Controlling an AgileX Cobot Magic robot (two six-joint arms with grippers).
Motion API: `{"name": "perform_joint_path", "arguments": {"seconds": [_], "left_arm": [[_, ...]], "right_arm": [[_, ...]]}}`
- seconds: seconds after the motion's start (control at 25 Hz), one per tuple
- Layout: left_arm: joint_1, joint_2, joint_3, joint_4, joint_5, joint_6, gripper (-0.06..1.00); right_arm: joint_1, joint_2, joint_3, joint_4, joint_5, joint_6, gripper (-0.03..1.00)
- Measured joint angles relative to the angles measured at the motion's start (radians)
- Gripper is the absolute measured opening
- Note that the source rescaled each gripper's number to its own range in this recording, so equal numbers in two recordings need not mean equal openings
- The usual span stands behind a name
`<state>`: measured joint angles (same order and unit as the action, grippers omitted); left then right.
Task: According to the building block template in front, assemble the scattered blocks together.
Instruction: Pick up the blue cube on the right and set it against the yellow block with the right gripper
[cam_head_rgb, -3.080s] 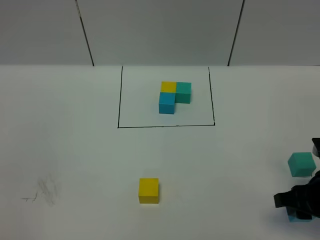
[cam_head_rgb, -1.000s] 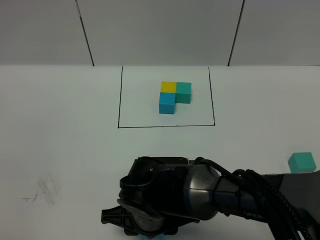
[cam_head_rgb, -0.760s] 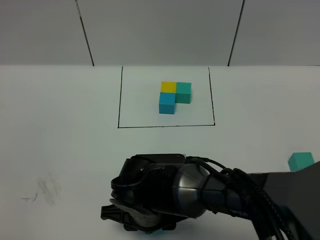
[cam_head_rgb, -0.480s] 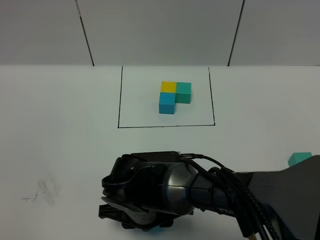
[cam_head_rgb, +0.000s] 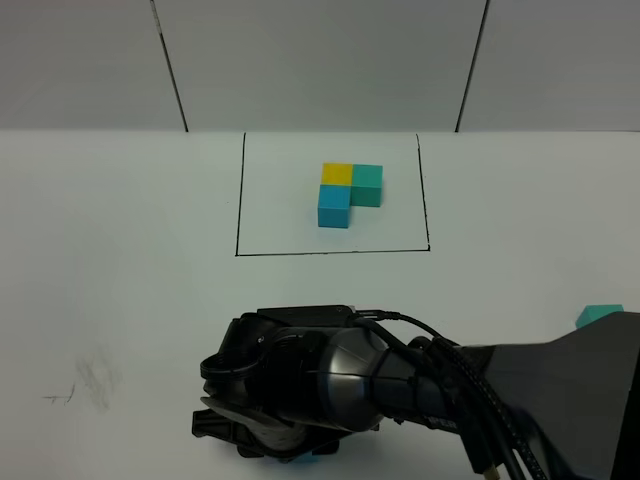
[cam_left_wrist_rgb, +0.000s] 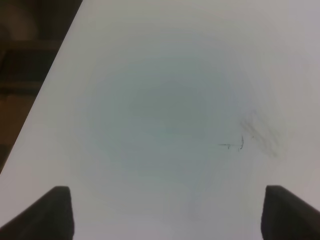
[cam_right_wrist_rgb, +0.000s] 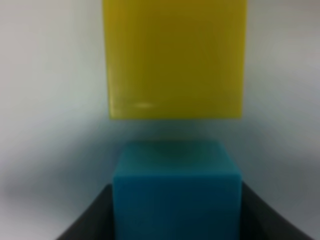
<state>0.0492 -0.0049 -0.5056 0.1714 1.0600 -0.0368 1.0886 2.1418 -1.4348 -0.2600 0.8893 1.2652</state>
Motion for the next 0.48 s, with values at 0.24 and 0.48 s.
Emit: {"name": "perform_joint_path", "arguments": {"seconds": [0.24,0.48], "left_arm": [[0.000,0.000,0.000,0.000,0.000,0.000,0.67],[0.000,0.000,0.000,0.000,0.000,0.000,0.67]], "right_arm": [[0.000,0.000,0.000,-0.014,-0.024,0.001,0.22],[0.000,0.002,0.000,-0.035,-0.026,0.029,0.22]]}}
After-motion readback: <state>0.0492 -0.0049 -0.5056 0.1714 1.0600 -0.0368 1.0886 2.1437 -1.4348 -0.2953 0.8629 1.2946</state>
